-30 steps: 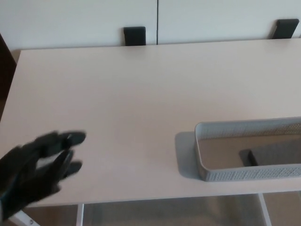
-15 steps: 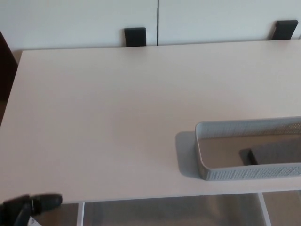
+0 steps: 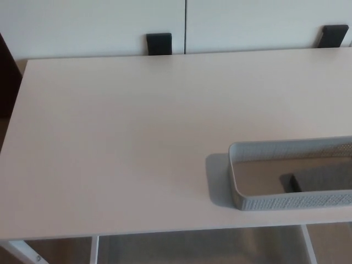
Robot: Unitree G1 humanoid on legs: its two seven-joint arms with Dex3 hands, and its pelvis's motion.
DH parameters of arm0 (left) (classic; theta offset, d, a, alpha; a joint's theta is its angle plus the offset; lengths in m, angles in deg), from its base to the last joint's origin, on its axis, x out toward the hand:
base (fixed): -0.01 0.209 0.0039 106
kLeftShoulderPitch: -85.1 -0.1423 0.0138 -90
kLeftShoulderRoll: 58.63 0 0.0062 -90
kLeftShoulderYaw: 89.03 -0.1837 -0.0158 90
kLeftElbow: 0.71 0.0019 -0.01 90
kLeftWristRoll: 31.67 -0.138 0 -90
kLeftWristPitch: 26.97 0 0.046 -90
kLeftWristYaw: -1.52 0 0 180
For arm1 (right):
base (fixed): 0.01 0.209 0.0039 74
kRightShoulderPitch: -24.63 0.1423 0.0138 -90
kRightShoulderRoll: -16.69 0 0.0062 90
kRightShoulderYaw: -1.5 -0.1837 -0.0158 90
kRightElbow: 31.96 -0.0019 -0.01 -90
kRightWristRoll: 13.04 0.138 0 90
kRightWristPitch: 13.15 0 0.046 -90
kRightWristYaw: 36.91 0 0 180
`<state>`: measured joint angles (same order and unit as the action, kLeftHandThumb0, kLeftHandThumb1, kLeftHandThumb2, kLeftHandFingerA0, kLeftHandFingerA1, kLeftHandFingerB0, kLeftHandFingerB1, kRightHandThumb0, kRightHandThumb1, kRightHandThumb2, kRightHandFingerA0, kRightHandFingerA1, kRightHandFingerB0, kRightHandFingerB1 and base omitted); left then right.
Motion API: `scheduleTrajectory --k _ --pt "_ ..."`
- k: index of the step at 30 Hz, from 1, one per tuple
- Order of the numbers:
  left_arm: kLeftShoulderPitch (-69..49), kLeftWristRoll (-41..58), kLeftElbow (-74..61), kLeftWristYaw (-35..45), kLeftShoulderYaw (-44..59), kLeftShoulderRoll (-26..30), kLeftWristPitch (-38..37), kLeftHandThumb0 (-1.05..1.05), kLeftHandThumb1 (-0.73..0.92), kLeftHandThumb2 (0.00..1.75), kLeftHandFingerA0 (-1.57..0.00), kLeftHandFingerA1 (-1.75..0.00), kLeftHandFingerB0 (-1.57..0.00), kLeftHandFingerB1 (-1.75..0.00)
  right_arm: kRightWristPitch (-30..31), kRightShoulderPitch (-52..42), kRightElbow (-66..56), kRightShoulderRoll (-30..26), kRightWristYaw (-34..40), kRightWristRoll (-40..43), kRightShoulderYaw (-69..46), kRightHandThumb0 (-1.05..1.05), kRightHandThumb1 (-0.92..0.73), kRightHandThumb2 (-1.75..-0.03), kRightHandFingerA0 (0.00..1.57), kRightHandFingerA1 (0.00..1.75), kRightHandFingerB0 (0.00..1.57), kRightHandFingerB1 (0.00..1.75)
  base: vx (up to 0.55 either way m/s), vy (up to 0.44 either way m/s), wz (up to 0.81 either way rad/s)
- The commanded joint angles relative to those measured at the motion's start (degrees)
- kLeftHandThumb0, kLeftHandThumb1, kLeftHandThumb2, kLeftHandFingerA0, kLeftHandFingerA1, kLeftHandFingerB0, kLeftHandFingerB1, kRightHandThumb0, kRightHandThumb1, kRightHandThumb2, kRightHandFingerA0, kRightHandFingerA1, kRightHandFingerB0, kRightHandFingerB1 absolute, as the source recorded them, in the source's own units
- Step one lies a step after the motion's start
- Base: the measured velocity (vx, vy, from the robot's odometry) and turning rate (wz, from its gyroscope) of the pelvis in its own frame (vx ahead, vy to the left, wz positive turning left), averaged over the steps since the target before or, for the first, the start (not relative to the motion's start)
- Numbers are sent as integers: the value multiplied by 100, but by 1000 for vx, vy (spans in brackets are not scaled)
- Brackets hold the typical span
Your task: The robot walks towards a desk on which an eraser is kept on the left hand side and a container is kept on the right hand side. The robot picks up the eraser using its left hand and places it in the container.
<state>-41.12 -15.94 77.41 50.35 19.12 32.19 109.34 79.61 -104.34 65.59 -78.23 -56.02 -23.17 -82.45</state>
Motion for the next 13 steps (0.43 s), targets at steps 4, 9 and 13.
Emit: scheduleTrajectory --k 4,9,13 --pt "-233 -2172 2130 -1675 -1470 274 -4194 -85 78 64 -27 -50 -28 -38 -1117 -670 146 45 89 676 -668 -48 -70 -60 44 41 29 33 0 0 0" --pt "-151 -2106 2472 -1810 -1427 313 -4468 -86 76 64 -26 -50 -26 -38 -1056 -572 180 151 99 756 -707 -46 -70 -61 44 41 29 33 0 0 0" --pt "-219 -2312 2329 -1971 -1610 450 -4668 -87 79 63 -24 -53 -27 -39 -1055 -597 -13 197 249 660 -726 -47 -70 -61 44 42 27 33 0 0 0"
